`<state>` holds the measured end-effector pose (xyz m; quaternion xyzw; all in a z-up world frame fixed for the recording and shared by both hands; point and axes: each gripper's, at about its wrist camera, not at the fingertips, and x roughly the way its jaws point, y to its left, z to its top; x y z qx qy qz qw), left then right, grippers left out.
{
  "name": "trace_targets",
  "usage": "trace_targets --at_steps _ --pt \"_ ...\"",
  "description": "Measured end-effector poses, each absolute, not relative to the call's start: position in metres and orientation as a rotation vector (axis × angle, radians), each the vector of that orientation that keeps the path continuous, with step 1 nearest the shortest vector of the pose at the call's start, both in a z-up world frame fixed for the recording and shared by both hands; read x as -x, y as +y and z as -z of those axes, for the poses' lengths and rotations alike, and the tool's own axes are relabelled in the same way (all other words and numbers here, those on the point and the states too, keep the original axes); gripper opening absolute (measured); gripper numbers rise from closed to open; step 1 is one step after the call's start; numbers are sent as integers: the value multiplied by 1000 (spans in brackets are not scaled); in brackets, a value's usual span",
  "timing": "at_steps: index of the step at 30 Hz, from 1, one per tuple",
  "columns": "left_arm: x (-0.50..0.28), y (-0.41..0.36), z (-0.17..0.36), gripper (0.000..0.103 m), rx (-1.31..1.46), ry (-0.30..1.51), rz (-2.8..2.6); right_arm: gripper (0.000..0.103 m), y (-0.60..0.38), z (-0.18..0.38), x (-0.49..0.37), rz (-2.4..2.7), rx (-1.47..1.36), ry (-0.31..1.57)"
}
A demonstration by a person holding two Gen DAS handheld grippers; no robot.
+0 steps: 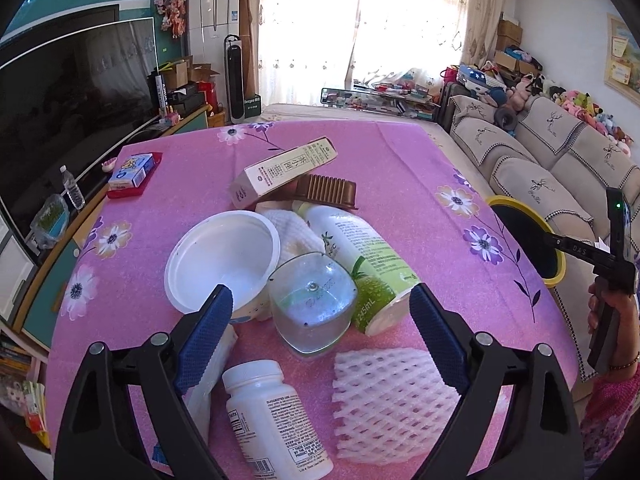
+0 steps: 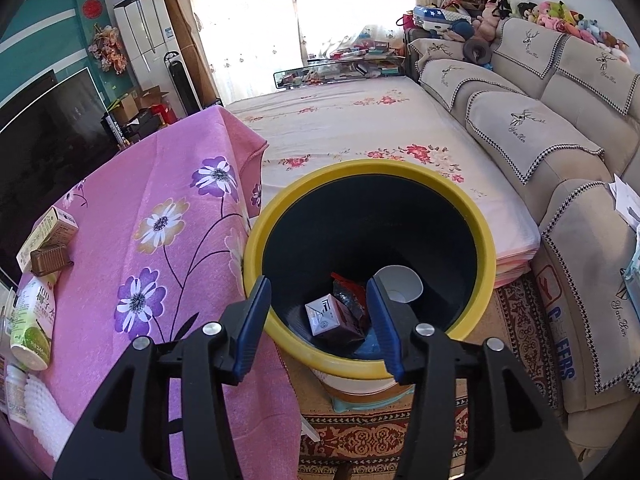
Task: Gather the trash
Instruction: 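Grasp the clear plastic cup with the left tool, then lift the plastic cup over the bin and open the left tool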
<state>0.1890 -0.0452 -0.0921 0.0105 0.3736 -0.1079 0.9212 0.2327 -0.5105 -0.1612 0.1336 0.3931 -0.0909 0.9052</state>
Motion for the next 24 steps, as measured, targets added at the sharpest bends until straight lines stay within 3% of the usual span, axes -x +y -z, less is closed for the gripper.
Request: trace_targets --at_steps 5,11,17,24 --pt "-201 -43 104 72 -6 800 268 48 -506 163 -232 181 -280 816" --pt "-212 -46 116 71 1 830 282 48 -506 165 -233 176 -282 824" --pt "-223 -46 124 57 -7 838 260 48 -504 172 -237 169 -285 839" --pt "-224 -44 124 56 17 824 270 48 -505 173 -237 163 -289 840"
